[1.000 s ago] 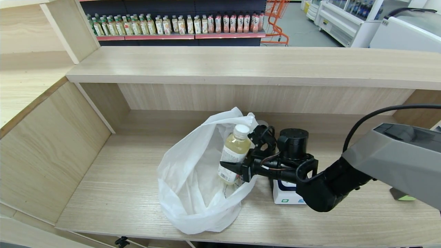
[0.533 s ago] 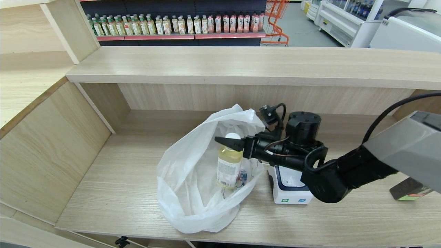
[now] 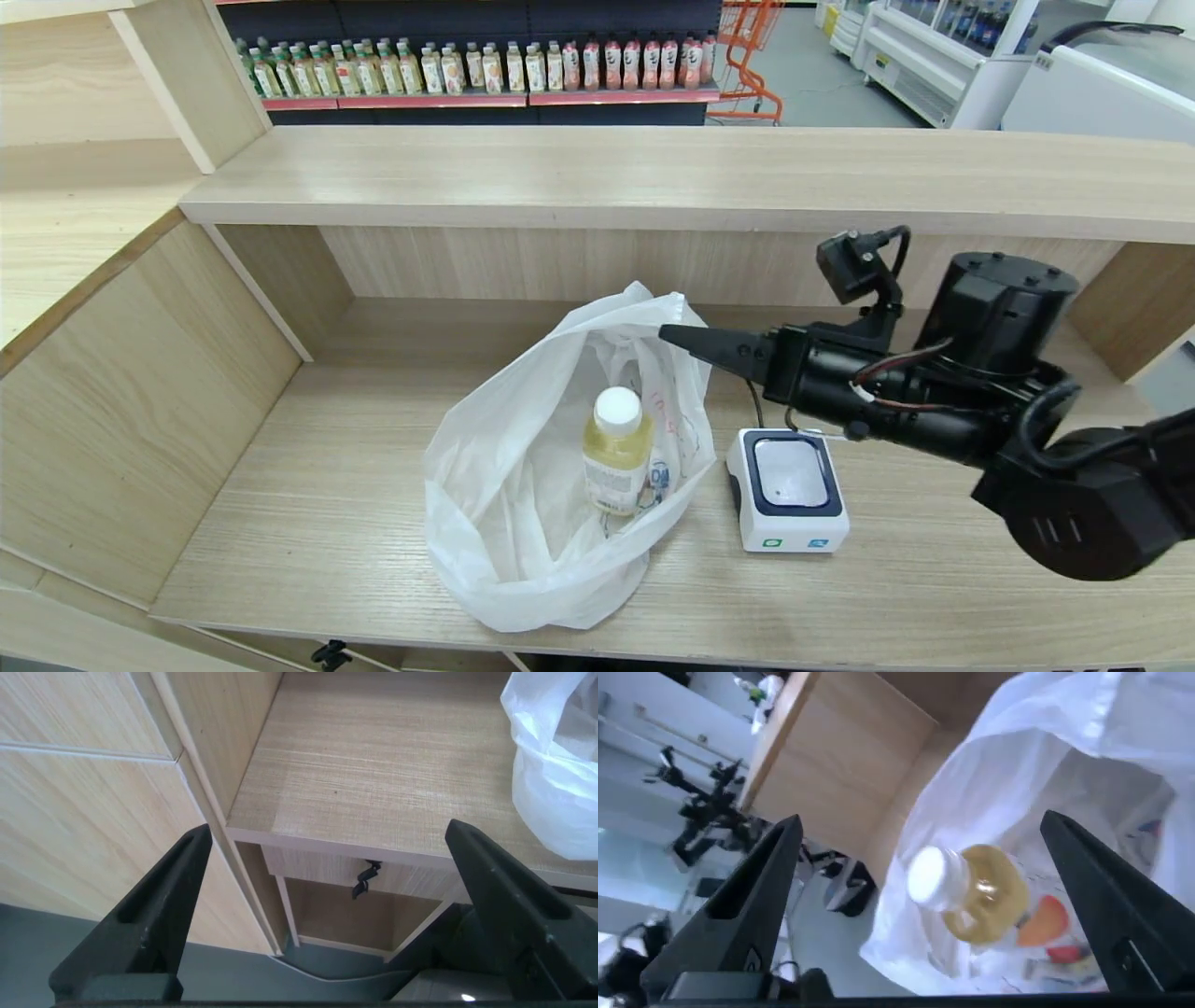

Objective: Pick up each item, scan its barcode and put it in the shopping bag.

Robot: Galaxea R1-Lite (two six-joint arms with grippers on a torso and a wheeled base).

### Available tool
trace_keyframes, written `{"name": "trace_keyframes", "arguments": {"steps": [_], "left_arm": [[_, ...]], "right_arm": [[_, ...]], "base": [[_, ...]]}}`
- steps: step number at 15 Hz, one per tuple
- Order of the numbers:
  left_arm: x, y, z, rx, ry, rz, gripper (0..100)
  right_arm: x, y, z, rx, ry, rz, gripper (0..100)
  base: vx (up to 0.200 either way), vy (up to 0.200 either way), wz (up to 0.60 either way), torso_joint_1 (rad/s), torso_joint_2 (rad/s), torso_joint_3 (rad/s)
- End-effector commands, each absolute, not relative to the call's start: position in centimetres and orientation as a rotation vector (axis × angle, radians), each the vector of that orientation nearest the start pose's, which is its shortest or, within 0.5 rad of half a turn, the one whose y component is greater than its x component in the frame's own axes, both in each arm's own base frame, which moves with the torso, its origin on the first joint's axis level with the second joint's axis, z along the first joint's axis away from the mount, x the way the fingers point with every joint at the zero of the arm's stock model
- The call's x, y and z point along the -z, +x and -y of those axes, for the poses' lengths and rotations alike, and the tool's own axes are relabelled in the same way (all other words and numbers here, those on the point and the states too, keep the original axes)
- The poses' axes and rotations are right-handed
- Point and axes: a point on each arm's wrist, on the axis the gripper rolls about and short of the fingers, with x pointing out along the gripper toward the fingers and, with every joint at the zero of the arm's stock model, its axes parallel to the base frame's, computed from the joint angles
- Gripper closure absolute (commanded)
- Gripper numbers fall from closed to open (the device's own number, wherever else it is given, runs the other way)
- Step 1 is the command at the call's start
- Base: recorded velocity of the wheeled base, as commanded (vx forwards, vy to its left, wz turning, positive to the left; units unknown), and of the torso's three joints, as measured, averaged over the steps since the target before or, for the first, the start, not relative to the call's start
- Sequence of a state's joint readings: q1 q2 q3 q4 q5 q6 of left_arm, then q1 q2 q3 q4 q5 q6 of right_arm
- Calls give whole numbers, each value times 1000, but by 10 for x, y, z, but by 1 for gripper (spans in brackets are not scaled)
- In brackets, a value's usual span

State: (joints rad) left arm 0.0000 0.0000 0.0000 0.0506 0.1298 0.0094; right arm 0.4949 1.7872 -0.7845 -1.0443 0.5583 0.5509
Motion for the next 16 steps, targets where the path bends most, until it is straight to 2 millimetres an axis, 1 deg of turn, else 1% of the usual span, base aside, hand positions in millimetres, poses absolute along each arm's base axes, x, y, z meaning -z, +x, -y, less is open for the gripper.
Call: {"name": "trace_keyframes", "arguments": {"steps": [1,2,3,4,6,7,8,9,11,14,16], "left_arm": [[-70,-23,-3,-130,12,-51,0],[-70,-23,-3,-130,12,-51,0],[-70,-23,-3,-130,12,-51,0],[-70,-23,-3,-130,12,-51,0],[-70,-23,-3,-129,13,-51,0],[-70,-23,-3,-130,13,-53,0],[-70,-23,-3,-130,13,-53,0],[-70,-23,-3,-130,12,-51,0],[-70,-23,-3,-130,12,-51,0],[-70,-23,-3,-127,13,-53,0],[-70,-23,-3,-129,14,-53,0]], "right_arm": [[-194,239,-115,-942,328,-207,0],[-193,229,-99,-891,271,-221,0],[-204,212,-73,-767,172,-210,0],[-212,206,-60,-668,90,-173,0],[-228,202,-40,-530,-51,-67,0],[-231,197,-33,-500,-98,-45,0],[-233,191,-33,-503,-104,-33,0],[-227,183,-31,-497,-99,-48,0],[-215,178,-26,-465,-77,-89,0],[-212,172,-25,-434,-79,-93,0],[-210,166,-23,-410,-82,-94,0]], "base": [[0,0,0,0,0,0],[0,0,0,0,0,0],[0,0,0,0,0,0],[0,0,0,0,0,0],[0,0,0,0,0,0],[0,0,0,0,0,0],[0,0,0,0,0,0],[0,0,0,0,0,0],[0,0,0,0,0,0],[0,0,0,0,0,0],[-200,0,0,2,-2,2]]}}
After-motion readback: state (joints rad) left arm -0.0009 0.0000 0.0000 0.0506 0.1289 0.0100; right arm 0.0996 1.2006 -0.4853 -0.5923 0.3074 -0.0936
